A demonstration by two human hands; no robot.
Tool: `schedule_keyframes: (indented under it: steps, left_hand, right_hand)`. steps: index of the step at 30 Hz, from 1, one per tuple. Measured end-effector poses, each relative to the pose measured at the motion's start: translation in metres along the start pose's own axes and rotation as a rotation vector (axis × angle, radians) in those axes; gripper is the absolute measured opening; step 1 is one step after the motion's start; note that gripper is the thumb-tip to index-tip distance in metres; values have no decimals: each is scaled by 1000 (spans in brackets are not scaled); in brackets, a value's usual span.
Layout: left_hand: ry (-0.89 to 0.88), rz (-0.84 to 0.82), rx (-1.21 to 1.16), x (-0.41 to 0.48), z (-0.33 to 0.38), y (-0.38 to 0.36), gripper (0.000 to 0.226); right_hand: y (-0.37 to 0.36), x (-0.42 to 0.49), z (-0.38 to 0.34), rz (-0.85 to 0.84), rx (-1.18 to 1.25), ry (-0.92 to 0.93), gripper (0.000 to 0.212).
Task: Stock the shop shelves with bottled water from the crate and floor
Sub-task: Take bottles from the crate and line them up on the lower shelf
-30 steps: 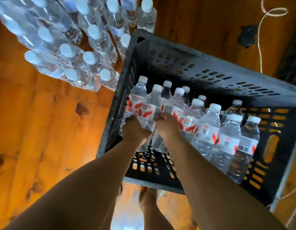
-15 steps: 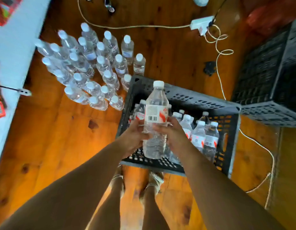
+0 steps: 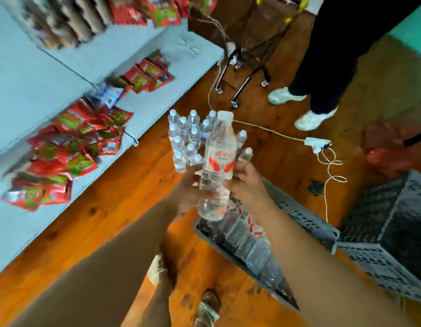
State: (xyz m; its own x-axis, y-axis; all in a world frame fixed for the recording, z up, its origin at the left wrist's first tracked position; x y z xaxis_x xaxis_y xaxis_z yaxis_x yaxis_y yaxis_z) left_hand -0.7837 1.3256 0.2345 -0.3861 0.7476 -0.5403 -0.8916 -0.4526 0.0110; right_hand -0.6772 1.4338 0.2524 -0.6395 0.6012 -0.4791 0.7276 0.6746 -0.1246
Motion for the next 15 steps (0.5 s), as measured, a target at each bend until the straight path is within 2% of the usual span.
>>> schedule_keyframes:
  steps: [2,4,7,11,13,15]
  left_hand:
    - [-20,107,-36,-41,9,32,69]
    - [-46,230,-81,-86,16,70,62]
    - [-99,378,-164,-160,21,132,61]
    - [-168,600,-240,-254,8,215,63]
    - [-172,701,-264,-297,-8,259,70]
    - [-154,776,-257,-334,-27,303,68]
  right_hand:
    - [-44,-16,-23,-127,-93,15,38]
    - [-97,-31,-42,-256,-210,53,53]
    - [-190,-56,-59,-404,-326,144,46]
    - [-317,-91,-54,-583,-364,234,44]
    - [-379,-107,-41,-678,-385,248,42]
    - [-439,-123,-26,-757,-386,212,49]
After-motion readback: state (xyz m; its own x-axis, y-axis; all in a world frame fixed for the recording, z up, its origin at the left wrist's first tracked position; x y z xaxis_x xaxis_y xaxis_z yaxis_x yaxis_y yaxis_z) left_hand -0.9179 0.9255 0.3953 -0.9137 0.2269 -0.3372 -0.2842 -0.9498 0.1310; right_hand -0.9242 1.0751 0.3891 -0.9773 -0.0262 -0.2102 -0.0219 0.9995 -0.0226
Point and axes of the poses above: each hand's wrist, its own x-axis towards the middle knuckle, its own y-axis out of the back of the hand, z = x × y, the point moved 1 cm from there along x, towards the middle knuckle, and after that the axes turned 10 degrees about x, right-handed, at the moved point
